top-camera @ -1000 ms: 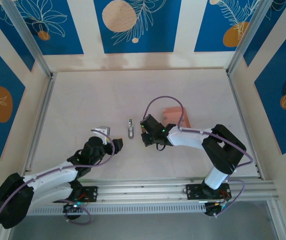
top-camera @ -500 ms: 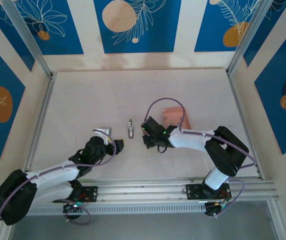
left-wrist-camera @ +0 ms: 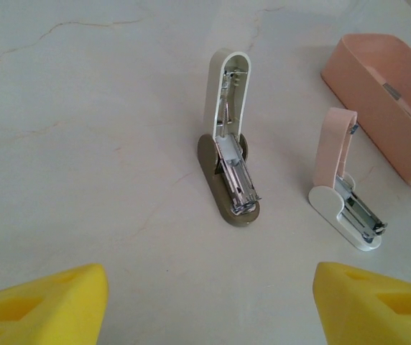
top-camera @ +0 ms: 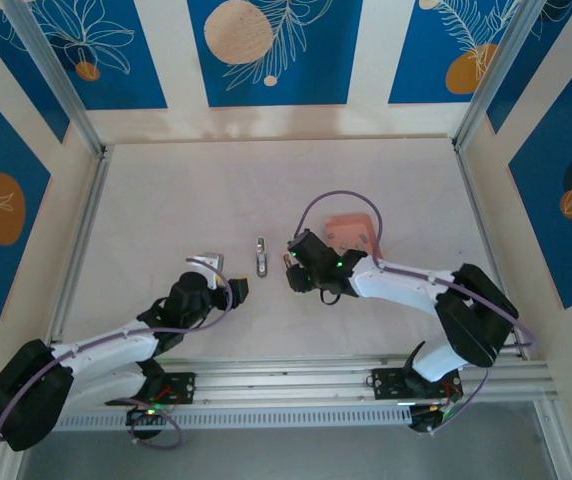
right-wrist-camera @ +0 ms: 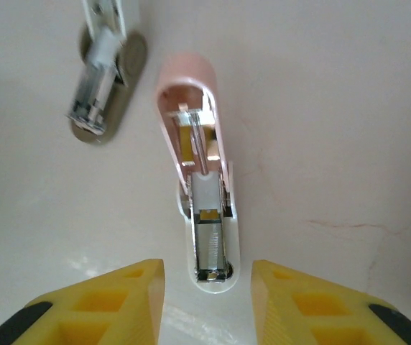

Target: Load the staples into the stapler

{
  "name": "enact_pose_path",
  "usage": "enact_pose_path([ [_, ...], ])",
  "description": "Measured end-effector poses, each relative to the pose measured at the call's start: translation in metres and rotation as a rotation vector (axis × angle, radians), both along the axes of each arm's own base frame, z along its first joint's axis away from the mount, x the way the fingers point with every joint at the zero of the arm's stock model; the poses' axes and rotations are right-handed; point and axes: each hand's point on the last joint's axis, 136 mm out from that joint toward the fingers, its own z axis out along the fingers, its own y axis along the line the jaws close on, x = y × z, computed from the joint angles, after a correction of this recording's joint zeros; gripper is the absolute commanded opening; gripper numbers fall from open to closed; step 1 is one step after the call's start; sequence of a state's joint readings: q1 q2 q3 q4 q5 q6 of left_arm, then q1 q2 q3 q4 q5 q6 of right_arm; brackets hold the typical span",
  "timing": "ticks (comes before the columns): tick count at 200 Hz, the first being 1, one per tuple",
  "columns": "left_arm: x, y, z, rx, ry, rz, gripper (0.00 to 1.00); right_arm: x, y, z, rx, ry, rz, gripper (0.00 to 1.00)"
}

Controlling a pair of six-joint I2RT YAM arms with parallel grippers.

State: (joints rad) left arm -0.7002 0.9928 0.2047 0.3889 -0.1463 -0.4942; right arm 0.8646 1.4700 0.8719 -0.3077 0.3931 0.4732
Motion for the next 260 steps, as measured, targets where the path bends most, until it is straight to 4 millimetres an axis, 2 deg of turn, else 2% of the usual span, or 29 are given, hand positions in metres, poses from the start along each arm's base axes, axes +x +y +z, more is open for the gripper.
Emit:
enact_pose_path([
  [23,-0.001,-0.003,0.004,-0.014,-0.004,-0.016,0.75,0.000,-0.005,0.027,0.057,-0.043,-0.015,0.37],
  [40,-0.002,-0.006,0.005,-0.023,-0.002,-0.031,0.75,-0.001,-0.014,0.039,0.091,-0.055,-0.036,0.38],
  [95,-0.003,-0.019,0.014,-0.053,-0.004,-0.085,0.74,0.003,-0.063,0.054,0.167,0.001,-0.163,0.39],
  [145,-0.002,-0.030,0.016,-0.064,0.013,-0.128,0.74,0.016,-0.115,0.028,0.134,0.179,-0.327,0.39],
  [177,-0.002,-0.031,0.017,-0.066,0.013,-0.134,0.74,0.032,-0.125,0.015,0.102,0.272,-0.364,0.40],
  [217,-0.001,-0.028,0.018,-0.042,-0.005,-0.132,0.75,0.062,-0.139,0.000,0.069,0.337,-0.412,0.40],
  [260,0.002,-0.021,0.018,-0.005,-0.026,-0.105,0.76,0.092,-0.143,-0.016,0.028,0.381,-0.425,0.40],
])
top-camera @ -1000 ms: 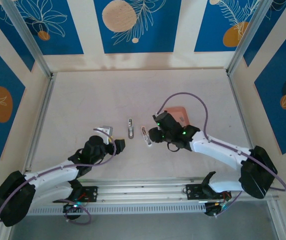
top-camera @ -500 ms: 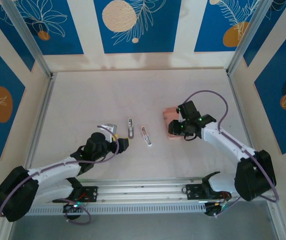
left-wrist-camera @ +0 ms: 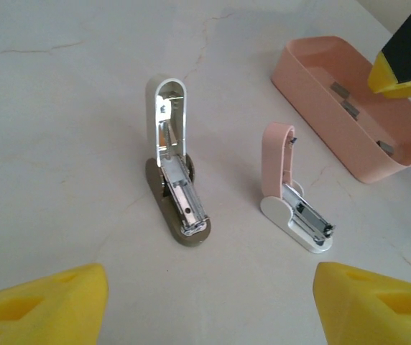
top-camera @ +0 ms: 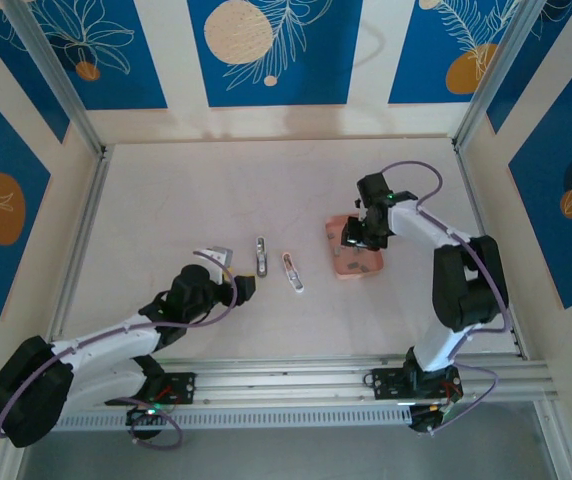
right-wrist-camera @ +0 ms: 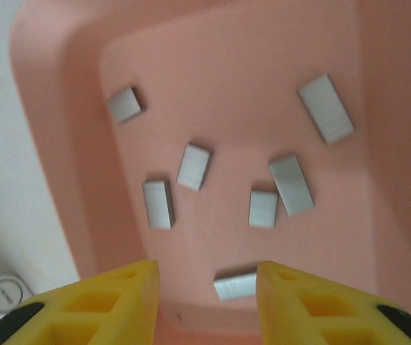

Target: Load the staples into the stapler

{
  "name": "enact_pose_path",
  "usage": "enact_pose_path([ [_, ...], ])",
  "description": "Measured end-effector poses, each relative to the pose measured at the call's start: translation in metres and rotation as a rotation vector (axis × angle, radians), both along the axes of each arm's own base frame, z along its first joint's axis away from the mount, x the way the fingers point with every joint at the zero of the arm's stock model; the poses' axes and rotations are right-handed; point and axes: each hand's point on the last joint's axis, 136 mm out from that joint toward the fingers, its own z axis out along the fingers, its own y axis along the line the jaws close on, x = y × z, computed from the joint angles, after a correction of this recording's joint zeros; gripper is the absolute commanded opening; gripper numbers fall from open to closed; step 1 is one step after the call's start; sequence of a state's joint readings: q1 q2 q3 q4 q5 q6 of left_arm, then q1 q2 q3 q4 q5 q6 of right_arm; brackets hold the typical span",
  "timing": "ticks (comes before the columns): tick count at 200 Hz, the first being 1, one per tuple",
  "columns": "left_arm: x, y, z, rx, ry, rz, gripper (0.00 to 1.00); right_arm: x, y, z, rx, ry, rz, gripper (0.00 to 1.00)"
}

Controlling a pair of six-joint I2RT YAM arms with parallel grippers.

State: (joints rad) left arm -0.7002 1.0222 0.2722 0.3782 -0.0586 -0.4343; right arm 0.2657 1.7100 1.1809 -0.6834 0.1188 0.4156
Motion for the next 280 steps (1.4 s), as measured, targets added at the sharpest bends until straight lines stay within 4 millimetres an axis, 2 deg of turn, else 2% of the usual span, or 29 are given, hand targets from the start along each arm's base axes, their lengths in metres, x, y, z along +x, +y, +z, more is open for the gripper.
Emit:
enact_pose_path([
  [42,0.003,0.004,-0.007,0.043,-0.004,0.011,0.77,0.023,0.005,-0.013,-0.019,0.029,0.016,0.40],
  [74,0.003,0.005,-0.017,0.076,0.012,0.008,0.77,0.031,0.007,-0.023,-0.034,0.061,0.022,0.39],
  [148,0.006,0.008,-0.023,0.095,0.022,0.016,0.77,0.028,0.017,-0.038,-0.059,0.117,0.050,0.33],
  [197,0.007,0.010,-0.026,0.102,0.031,0.022,0.78,0.025,0.017,-0.048,-0.074,0.149,0.052,0.29],
  [233,0.007,0.010,-0.026,0.101,0.030,0.024,0.78,0.026,0.015,-0.048,-0.087,0.159,0.051,0.28],
  [261,0.008,0.011,-0.026,0.101,0.030,0.026,0.78,0.026,0.013,-0.049,-0.105,0.170,0.053,0.23],
  [280,0.008,0.012,-0.026,0.101,0.030,0.029,0.78,0.027,0.012,-0.049,-0.118,0.171,0.058,0.24],
])
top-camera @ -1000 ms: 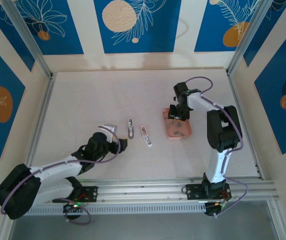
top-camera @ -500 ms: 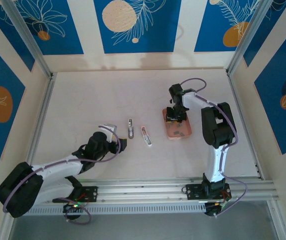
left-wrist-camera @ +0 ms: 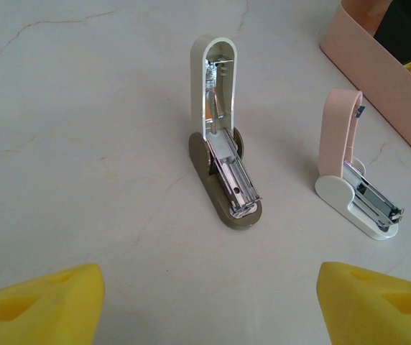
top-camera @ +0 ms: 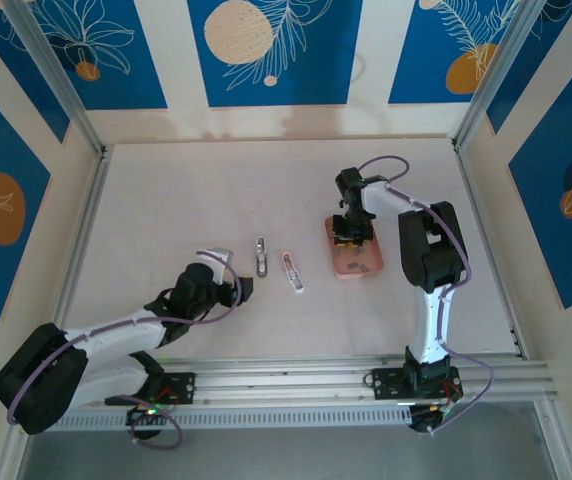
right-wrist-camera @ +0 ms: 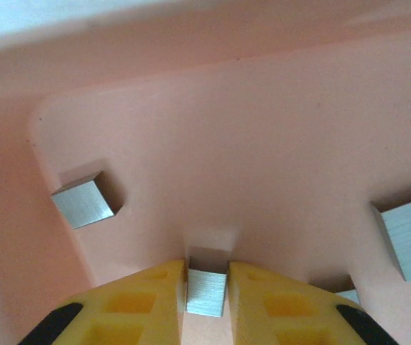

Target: Load the staples into the stapler

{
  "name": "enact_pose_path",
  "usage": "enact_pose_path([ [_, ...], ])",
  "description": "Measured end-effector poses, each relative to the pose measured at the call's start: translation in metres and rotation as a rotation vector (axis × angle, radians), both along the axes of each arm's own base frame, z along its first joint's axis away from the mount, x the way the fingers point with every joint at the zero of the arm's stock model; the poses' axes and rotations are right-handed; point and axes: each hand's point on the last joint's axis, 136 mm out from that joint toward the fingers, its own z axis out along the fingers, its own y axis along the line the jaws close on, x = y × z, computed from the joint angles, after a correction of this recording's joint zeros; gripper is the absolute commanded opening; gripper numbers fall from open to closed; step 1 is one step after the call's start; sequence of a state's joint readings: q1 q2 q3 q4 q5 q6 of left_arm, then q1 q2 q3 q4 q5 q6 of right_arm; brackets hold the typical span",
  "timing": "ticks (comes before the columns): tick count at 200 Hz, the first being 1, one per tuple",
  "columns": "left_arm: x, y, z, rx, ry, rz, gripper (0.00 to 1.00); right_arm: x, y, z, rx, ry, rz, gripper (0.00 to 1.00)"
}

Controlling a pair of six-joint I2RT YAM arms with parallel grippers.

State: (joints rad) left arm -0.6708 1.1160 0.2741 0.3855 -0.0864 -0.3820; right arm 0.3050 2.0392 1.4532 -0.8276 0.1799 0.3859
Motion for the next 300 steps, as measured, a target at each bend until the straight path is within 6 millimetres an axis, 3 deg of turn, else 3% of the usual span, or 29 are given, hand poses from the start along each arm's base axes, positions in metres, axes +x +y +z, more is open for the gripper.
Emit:
enact_pose_path([
  [92,0.0006,0.0008,0.0003,-0.001,0.000,0.003,0.78,0.0058,-0.0011,0.0043,-0.045,-0.029,0.022,0.29],
  [245,0.0016,0.0022,0.0008,-0.002,-0.002,0.008,0.78,0.0061,-0.0026,-0.0006,-0.058,-0.010,0.029,0.18],
  [300,0.0021,0.0022,0.0092,-0.018,-0.022,0.009,0.78,0.0051,-0.0034,0.0070,-0.038,-0.084,0.026,0.17],
])
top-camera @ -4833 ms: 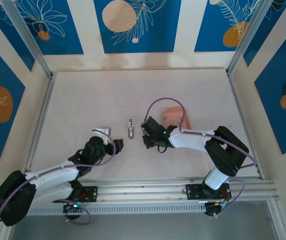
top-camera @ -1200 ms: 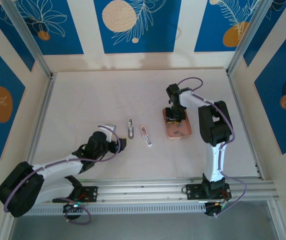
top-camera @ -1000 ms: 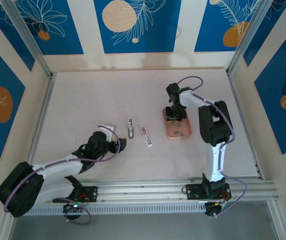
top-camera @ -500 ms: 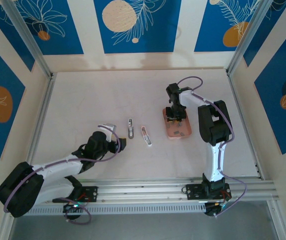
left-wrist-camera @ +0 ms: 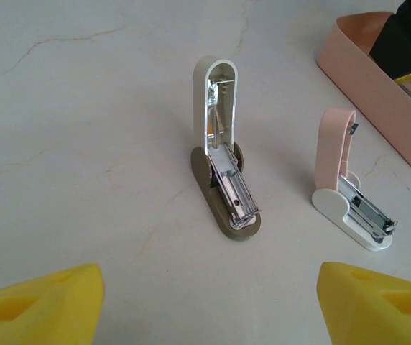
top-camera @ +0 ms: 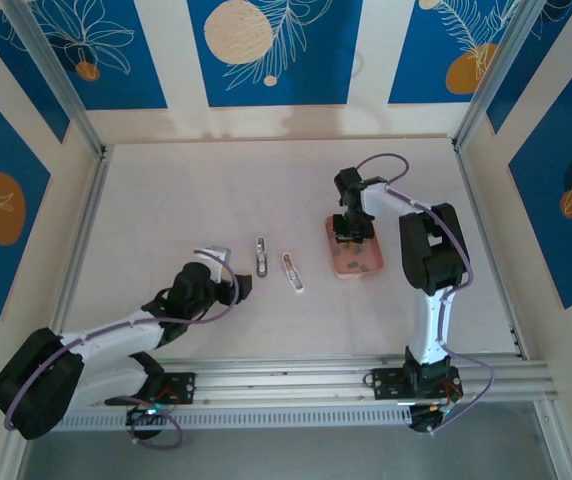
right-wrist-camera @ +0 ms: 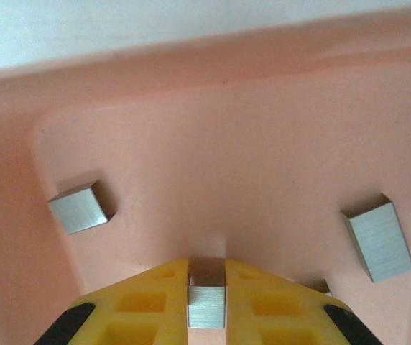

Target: Load the staples into the stapler

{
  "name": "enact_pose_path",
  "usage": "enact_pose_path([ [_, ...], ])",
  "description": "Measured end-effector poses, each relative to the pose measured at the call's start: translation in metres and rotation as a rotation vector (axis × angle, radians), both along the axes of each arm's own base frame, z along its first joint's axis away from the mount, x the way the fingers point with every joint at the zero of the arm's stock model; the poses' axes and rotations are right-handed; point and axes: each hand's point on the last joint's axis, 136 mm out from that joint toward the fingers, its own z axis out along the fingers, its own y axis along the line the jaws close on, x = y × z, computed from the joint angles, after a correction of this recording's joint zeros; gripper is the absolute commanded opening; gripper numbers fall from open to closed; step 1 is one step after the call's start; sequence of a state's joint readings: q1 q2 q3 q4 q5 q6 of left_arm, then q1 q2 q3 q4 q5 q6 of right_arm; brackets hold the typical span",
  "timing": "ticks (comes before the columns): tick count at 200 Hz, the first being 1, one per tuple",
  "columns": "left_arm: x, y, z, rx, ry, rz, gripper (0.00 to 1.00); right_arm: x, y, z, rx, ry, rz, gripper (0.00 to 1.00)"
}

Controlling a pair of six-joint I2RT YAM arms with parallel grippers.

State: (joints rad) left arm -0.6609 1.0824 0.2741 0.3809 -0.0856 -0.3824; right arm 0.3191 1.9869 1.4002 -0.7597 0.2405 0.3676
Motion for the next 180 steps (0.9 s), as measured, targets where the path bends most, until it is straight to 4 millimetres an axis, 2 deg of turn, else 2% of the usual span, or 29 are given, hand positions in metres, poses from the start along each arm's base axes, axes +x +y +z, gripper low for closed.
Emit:
enact_pose_path([
  [18,-0.001,0.000,0.001,-0.005,0.000,0.000,0.78,-0.002,0.000,0.012,0.019,-0.054,0.001,0.16],
  [41,-0.003,-0.001,0.003,-0.019,0.016,-0.002,0.78,-0.004,0.005,0.037,0.047,-0.144,0.007,0.16],
  [81,-0.003,-0.005,0.013,-0.038,0.039,-0.013,0.79,-0.021,0.027,0.075,0.107,-0.288,0.046,0.16],
  [104,0.001,-0.011,0.024,-0.036,0.055,-0.024,0.80,-0.034,0.036,0.085,0.139,-0.330,0.060,0.16],
  [132,0.011,-0.018,0.032,-0.033,0.083,-0.016,0.79,-0.048,0.038,0.089,0.162,-0.352,0.047,0.16],
  [180,0.019,-0.026,0.009,0.008,0.183,-0.007,0.78,-0.071,0.043,0.109,0.191,-0.420,0.035,0.16],
])
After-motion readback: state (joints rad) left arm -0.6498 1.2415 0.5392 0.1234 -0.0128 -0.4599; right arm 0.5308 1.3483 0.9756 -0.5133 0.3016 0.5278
